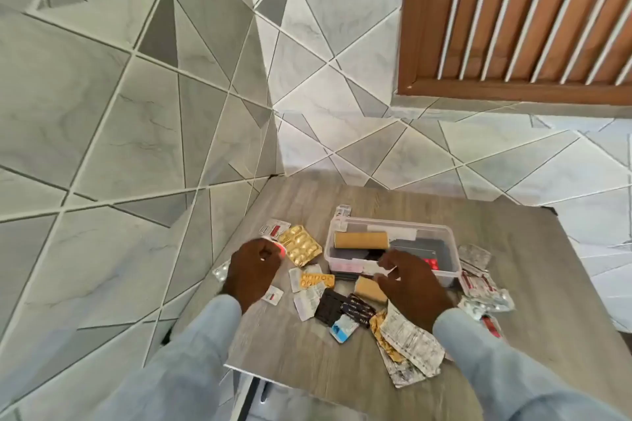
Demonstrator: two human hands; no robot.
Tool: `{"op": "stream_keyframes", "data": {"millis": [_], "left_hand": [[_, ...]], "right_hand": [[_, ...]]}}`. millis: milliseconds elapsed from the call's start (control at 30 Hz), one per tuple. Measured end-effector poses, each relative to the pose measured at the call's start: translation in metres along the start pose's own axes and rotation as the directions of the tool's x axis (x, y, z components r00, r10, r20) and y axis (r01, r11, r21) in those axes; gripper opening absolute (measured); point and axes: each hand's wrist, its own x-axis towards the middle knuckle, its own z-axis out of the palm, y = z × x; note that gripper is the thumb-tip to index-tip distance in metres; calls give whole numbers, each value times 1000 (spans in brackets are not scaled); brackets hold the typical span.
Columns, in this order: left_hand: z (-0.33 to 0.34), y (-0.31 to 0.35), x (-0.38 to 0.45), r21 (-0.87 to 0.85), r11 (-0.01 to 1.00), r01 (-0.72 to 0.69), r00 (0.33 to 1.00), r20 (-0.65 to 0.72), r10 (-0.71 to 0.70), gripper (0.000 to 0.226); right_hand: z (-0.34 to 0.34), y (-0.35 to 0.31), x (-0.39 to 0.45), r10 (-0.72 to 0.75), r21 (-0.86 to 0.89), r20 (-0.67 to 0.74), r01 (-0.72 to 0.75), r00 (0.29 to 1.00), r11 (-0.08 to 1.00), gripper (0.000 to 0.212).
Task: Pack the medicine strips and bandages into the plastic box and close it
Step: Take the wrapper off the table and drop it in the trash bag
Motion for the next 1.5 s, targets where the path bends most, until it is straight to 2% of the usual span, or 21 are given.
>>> {"op": "stream_keyframes", "data": {"millis": [167,233,367,567,767,867,967,1067,1133,1233,1333,1400,1500], "left_hand": [[-5,-49,12,26,986,162,987,-20,-162,17],[-9,-66,27,54,983,178,984,-20,-177,10],[-13,-94,65,65,979,194,981,19,-195,14],[-6,-108,116,78,986,144,977,147,-154,17],[8,-104,138,64,997,32,970,239,-47,9],[23,-95,128,52,998,-45,933,360,23,12],[39,-89,116,80,995,-58,885,465,15,11],[52,-85,104,92,994,-66,838,545,5,9],[61,-86,90,186,970,-156,803,596,15,20],[78,-82,55,422,826,-373,768,641,20,69],[98,-76,22,536,777,-330,796,601,-76,91],[105,-79,11,570,774,-274,815,565,-127,92],[111,-82,2,598,760,-253,846,518,-126,85]], "right_hand": [[44,4,12,162,-74,175,-151,971,986,37],[58,4,23,224,-105,205,-207,953,973,43],[88,4,39,323,-175,215,-289,922,941,51],[116,-7,67,339,-231,191,-293,921,928,48],[124,-12,69,434,-186,102,-412,895,892,41],[124,-7,59,512,-149,65,-499,856,854,38],[124,14,43,562,-74,76,-557,824,827,37],[112,22,29,589,-126,65,-579,805,805,37],[102,27,21,600,-204,63,-578,798,790,40],[95,34,6,613,-252,112,-574,782,779,41],[96,42,-12,595,-278,196,-537,780,796,45],[100,43,-20,581,-282,268,-514,768,810,49],[105,48,-30,567,-251,353,-509,744,823,49]]}}
